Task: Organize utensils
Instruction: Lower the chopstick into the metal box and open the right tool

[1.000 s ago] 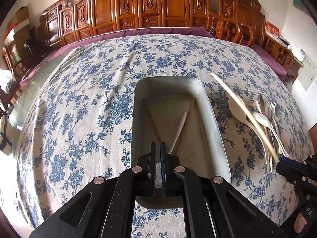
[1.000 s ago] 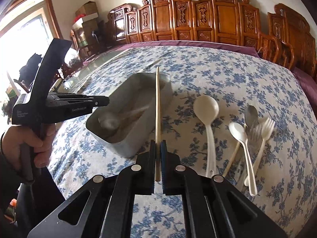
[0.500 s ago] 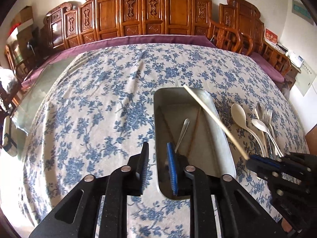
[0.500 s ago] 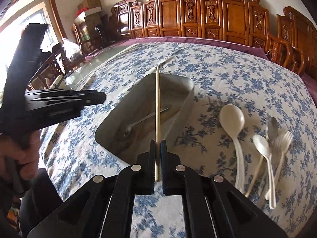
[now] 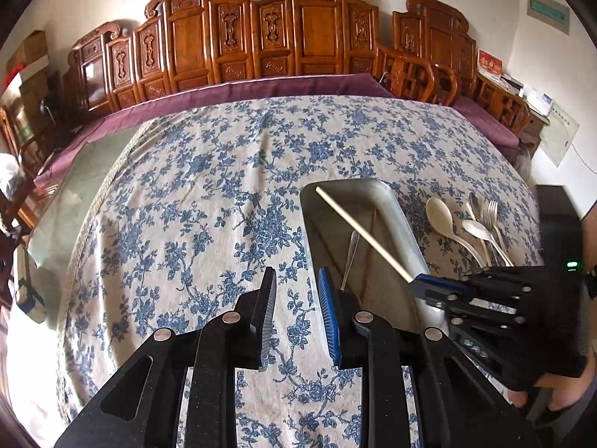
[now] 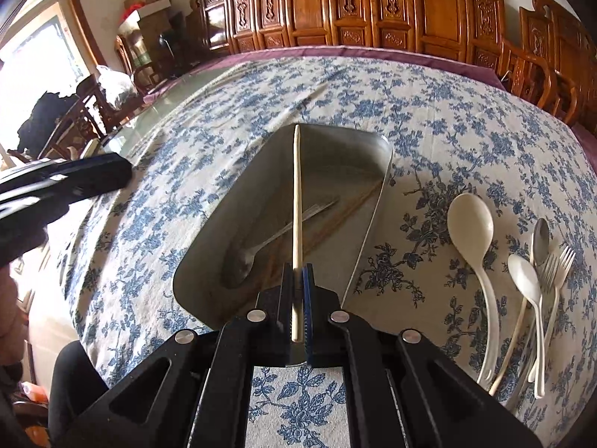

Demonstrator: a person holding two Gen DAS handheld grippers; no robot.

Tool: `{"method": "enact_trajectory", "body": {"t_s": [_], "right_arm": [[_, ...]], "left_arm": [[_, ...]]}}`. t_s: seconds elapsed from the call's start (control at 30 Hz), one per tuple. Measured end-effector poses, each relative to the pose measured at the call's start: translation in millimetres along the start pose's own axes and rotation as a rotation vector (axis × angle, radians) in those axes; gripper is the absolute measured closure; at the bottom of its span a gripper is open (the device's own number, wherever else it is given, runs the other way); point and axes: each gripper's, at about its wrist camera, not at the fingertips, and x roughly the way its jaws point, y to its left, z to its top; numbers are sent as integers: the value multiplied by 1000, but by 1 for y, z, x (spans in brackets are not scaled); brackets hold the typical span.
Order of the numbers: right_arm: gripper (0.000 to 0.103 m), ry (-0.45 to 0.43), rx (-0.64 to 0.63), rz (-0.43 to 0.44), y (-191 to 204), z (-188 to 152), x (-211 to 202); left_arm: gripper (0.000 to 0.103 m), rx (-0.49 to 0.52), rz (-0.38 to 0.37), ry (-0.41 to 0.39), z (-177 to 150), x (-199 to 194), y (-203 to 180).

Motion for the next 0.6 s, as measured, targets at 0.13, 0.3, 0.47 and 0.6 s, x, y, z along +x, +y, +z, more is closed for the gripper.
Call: {"method": "enact_trajectory", "body": {"t_s": [0.13,0.3,0.47,0.6], "right_arm": [[97,25,7,2,-3,-3,12],[95,25,31,50,-8,-2,23],[95,17,-2,75,-2,-3,23],[94,-33,-30,100,1,-6,2]], "left_arm": [[81,-11,-1,-10,-4,-6,3],[81,-23,7,-7,-10,-10,5],[81,-26,20,-2,-15,-14,2],[81,-25,25,-8,-15,-17,-5]]}}
